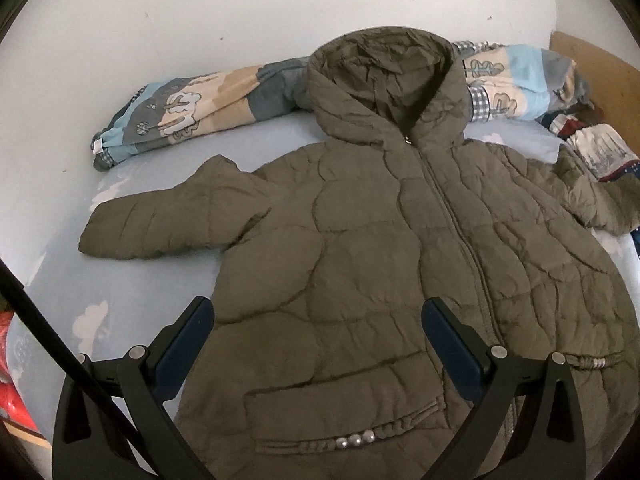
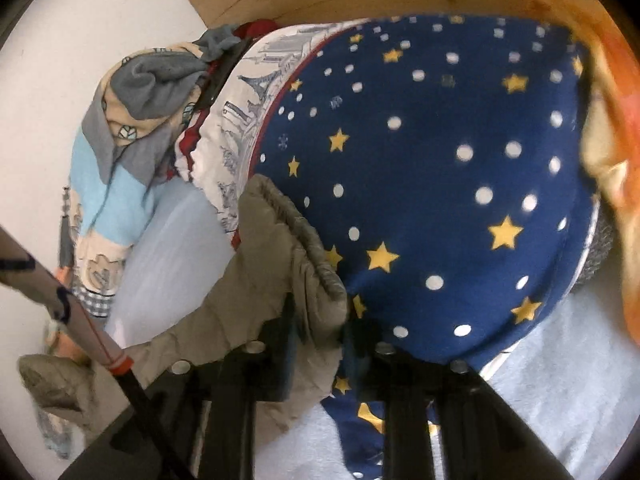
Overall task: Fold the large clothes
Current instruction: 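Grasp the jacket sleeve cuff with the right gripper and lift it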
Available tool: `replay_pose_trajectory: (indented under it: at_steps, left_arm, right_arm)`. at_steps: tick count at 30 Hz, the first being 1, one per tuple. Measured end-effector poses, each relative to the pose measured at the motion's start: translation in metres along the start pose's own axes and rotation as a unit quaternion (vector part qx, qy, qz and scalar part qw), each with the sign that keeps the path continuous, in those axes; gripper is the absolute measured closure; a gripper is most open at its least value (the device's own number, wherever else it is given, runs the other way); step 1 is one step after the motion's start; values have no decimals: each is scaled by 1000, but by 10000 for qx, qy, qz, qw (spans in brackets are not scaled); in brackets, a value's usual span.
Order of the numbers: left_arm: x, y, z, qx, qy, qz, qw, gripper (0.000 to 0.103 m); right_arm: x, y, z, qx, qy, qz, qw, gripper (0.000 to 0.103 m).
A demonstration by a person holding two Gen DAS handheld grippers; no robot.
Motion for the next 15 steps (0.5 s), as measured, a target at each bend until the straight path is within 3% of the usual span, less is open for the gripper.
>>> replay_pose_trajectory:
  at_steps: [10, 15]
  left_arm:
    - [-8, 15, -4, 251, 162, 40, 9995, 0]
    - [-26, 21, -8, 271, 433, 92, 9987, 0]
  right_arm:
    - [-31, 132, -12, 1084, -30, -336, 9935, 86]
    - [-100, 210, -12, 1408, 538, -763, 9856, 86]
Point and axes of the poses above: each gripper's, at about its wrist camera, not at the fingertips, and y roughly against the way its jaws point, x to its right, z to its underside, the point moved 1 cm from there along -y, roughly the way its jaws point, and after that the axes turned 3 degrees about y, right-handed, at the moved point
